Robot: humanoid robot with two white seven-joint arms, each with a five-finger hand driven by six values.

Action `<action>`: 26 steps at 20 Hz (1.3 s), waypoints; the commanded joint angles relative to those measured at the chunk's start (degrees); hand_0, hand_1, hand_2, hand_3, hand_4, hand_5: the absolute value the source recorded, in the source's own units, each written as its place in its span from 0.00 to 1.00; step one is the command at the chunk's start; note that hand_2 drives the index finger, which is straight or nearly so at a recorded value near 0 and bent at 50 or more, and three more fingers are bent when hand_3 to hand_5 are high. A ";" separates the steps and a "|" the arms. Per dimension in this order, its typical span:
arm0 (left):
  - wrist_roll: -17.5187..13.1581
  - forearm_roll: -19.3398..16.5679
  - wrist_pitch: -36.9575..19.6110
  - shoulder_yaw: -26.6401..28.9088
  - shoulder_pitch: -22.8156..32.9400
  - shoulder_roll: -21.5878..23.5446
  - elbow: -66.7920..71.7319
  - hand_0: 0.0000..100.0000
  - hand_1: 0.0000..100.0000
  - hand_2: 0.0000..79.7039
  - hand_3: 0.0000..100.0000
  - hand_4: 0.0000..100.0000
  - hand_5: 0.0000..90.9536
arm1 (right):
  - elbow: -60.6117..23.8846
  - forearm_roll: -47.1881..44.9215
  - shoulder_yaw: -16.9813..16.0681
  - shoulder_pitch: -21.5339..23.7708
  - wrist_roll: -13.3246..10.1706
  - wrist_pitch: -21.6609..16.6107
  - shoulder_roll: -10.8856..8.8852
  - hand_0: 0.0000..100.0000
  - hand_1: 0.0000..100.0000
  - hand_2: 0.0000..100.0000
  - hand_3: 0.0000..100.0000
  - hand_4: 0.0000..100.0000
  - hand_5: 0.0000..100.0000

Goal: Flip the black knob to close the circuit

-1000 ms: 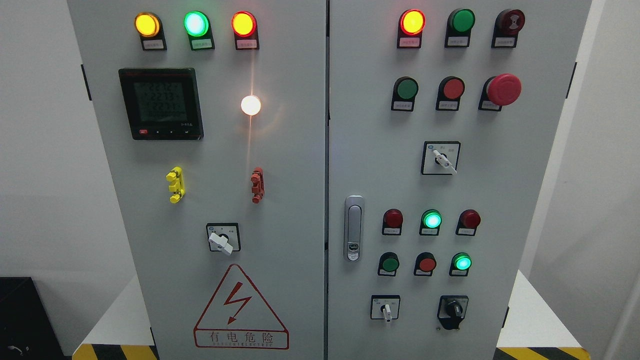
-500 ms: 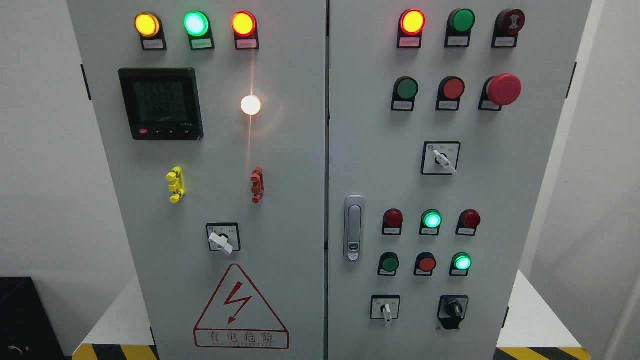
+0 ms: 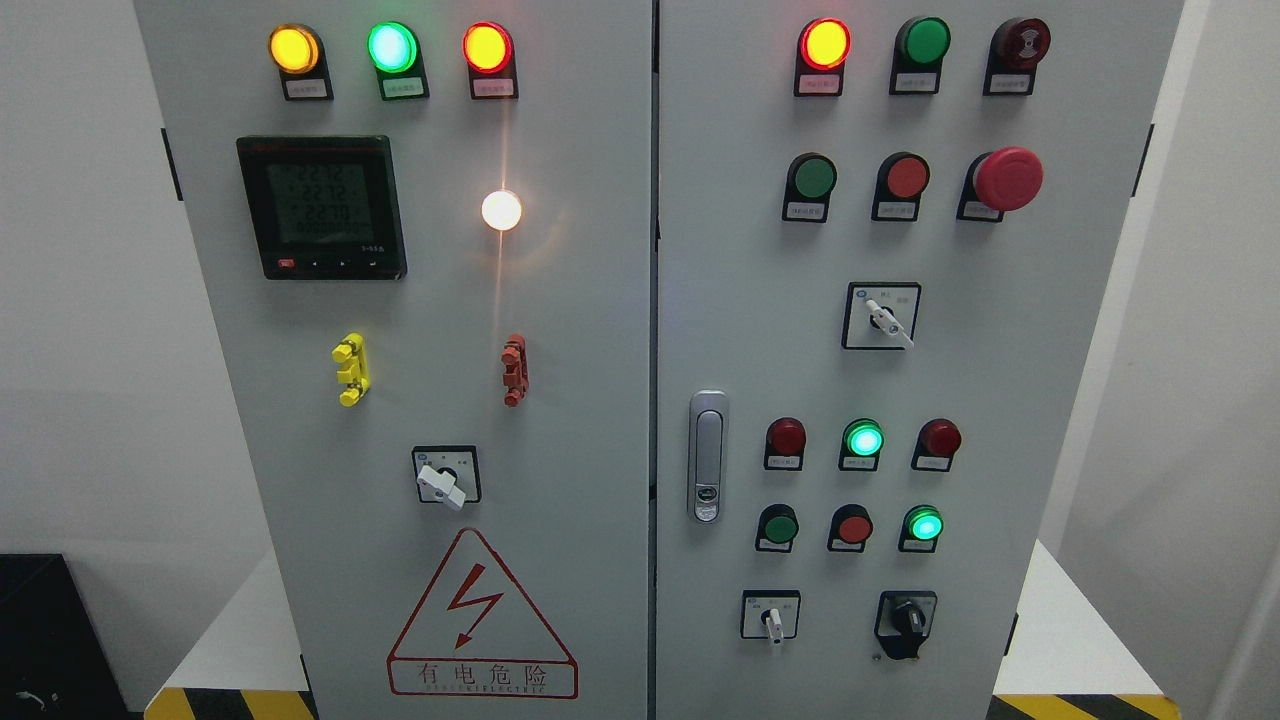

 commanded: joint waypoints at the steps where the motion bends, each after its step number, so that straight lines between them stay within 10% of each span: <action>1: -0.03 0.00 -0.05 0.02 0.00 0.00 -0.02 0.12 0.56 0.00 0.00 0.00 0.00 | -21.45 7.39 -0.31 0.62 -1.89 -0.10 0.09 0.00 0.01 0.38 0.57 0.51 0.43; 26: -0.03 0.00 -0.05 -0.06 0.00 0.00 0.07 0.12 0.56 0.00 0.00 0.00 0.00 | -50.39 33.50 -6.11 -3.85 -3.30 -0.28 0.27 0.00 0.00 0.86 0.99 0.90 0.91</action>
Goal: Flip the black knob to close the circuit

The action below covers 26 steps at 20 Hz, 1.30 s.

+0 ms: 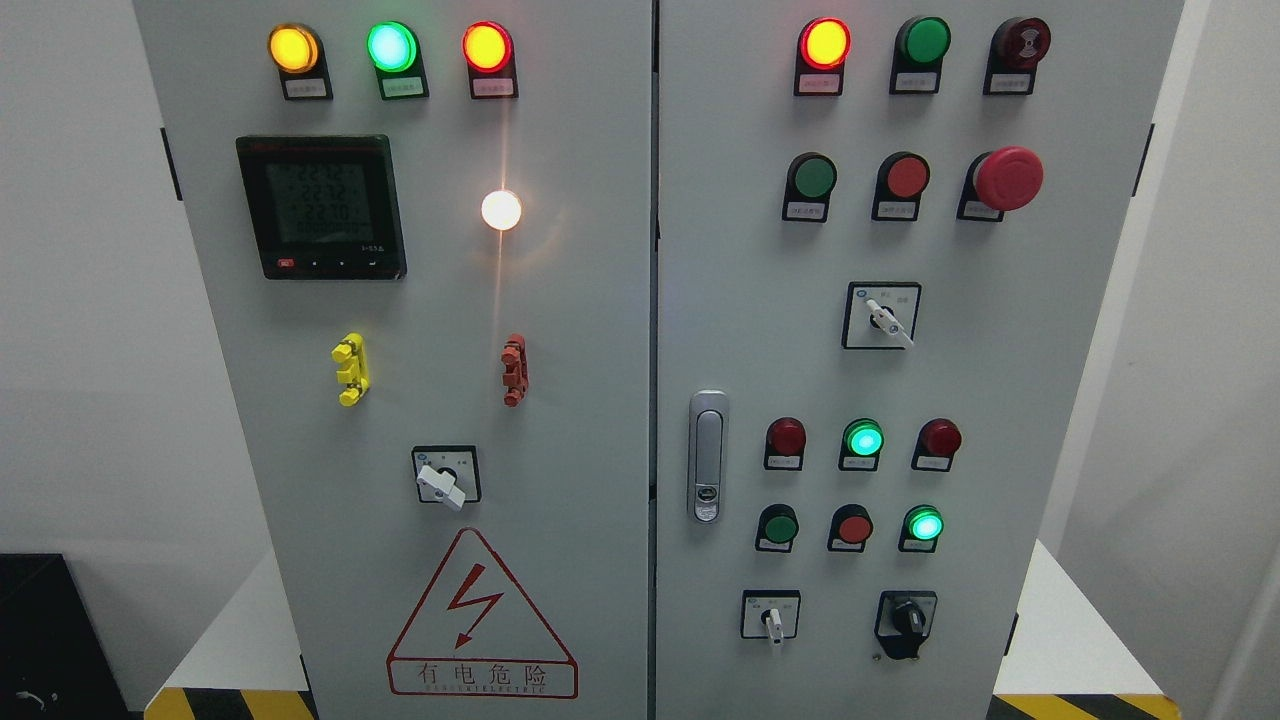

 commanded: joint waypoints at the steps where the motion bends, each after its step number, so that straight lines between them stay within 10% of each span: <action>1: 0.00 0.00 -0.05 0.03 0.00 0.00 -0.04 0.12 0.56 0.00 0.00 0.00 0.00 | -9.76 4.16 -3.96 -4.92 0.01 1.14 0.19 0.00 0.00 0.86 1.00 0.90 0.91; 26: 0.00 0.00 -0.05 -0.05 0.00 0.00 -0.04 0.12 0.56 0.00 0.00 0.00 0.00 | -8.97 8.29 -1.59 -19.26 1.77 11.16 -0.08 0.00 0.00 0.89 1.00 0.96 0.98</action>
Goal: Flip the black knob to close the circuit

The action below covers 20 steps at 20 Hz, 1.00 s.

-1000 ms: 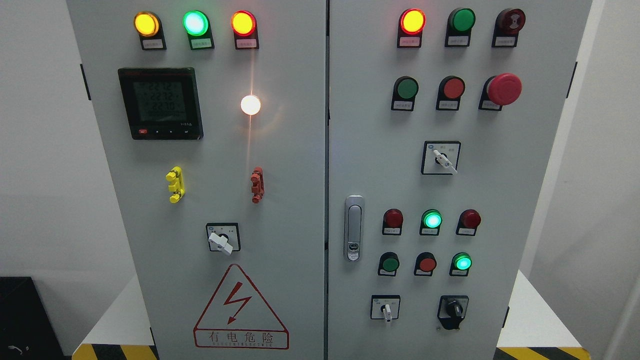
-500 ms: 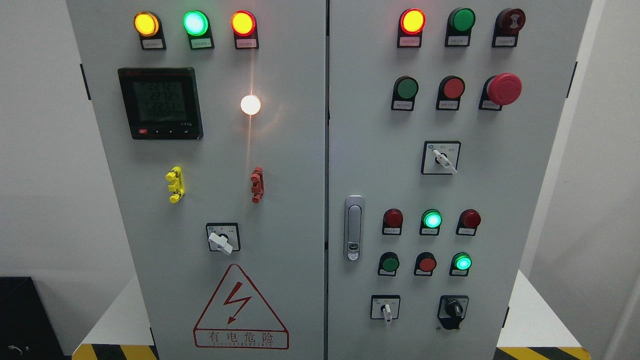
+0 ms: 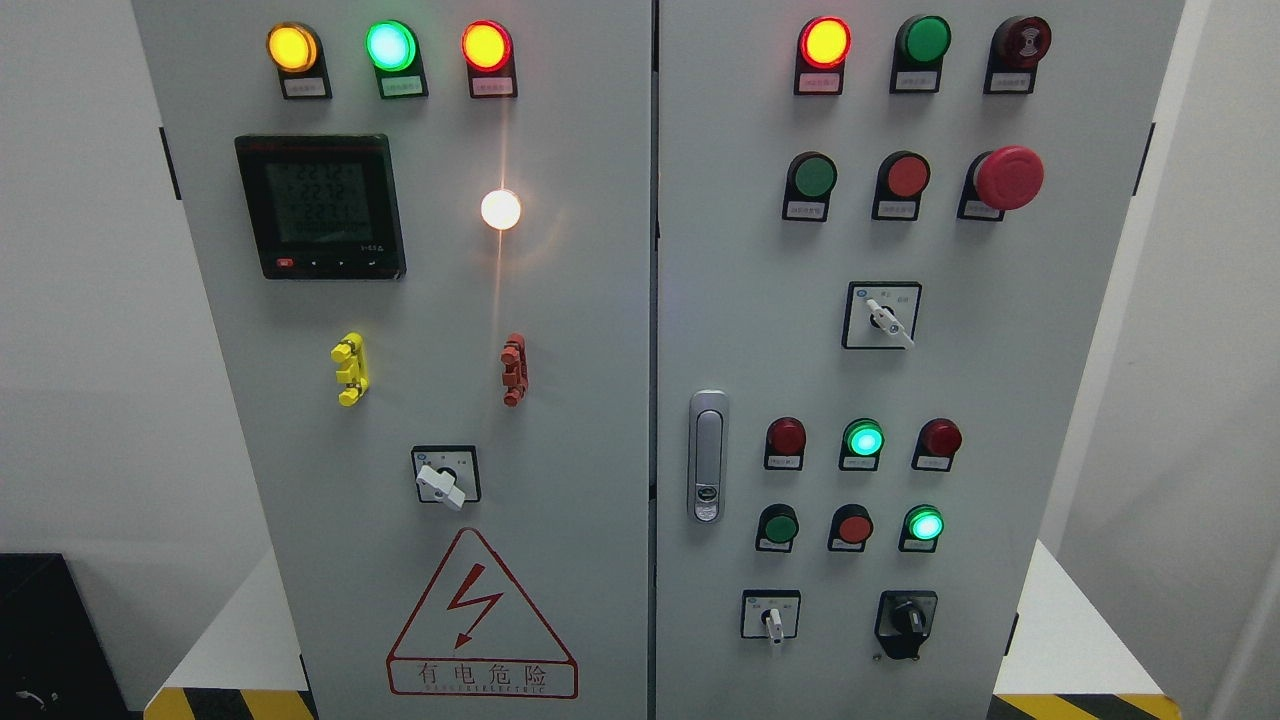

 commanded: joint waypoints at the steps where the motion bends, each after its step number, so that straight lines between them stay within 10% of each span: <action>1: 0.04 0.00 -0.05 0.03 0.00 0.00 0.07 0.12 0.56 0.00 0.00 0.00 0.00 | -0.55 1.12 1.27 -2.34 1.42 1.58 0.08 0.00 0.00 0.89 1.00 0.96 0.98; 20: 0.04 0.00 -0.05 0.03 0.00 0.00 -0.02 0.12 0.56 0.00 0.00 0.00 0.00 | -2.22 4.46 2.94 -5.15 5.20 5.53 0.52 0.00 0.00 0.89 1.00 0.97 0.98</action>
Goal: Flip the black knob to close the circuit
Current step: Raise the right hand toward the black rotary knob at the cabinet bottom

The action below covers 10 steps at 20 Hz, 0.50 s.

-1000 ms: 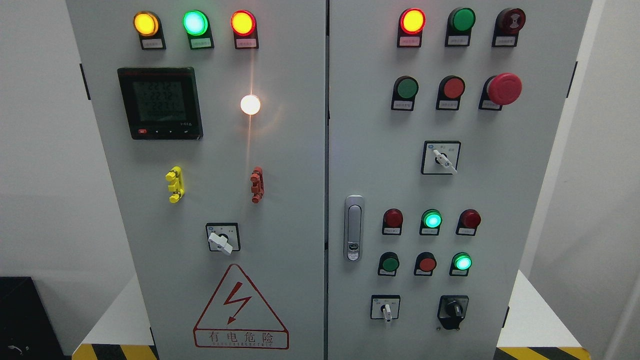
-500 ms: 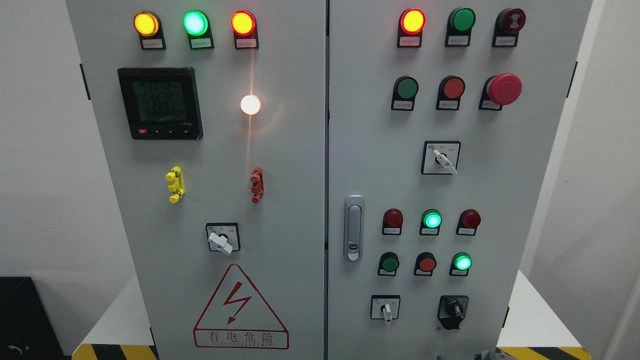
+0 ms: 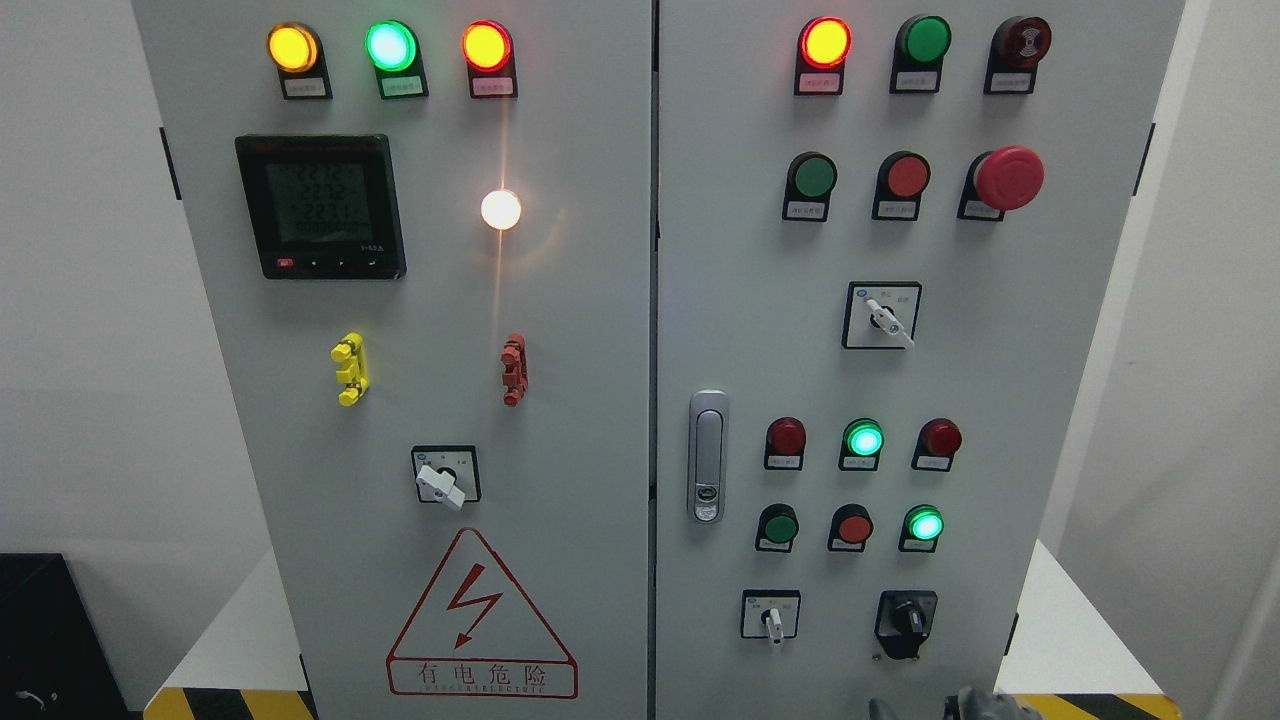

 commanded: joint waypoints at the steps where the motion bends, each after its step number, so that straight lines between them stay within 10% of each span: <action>1: 0.04 0.00 -0.05 -0.06 0.00 0.00 0.07 0.12 0.56 0.00 0.00 0.00 0.00 | -0.89 0.60 1.17 -1.11 1.12 1.09 0.22 0.00 0.00 0.89 1.00 0.97 0.98; 10: 0.04 0.00 -0.05 0.02 0.00 0.00 -0.02 0.12 0.56 0.00 0.00 0.00 0.00 | -0.19 0.60 1.17 -3.75 1.66 1.97 -0.40 0.00 0.00 0.89 1.00 0.96 0.98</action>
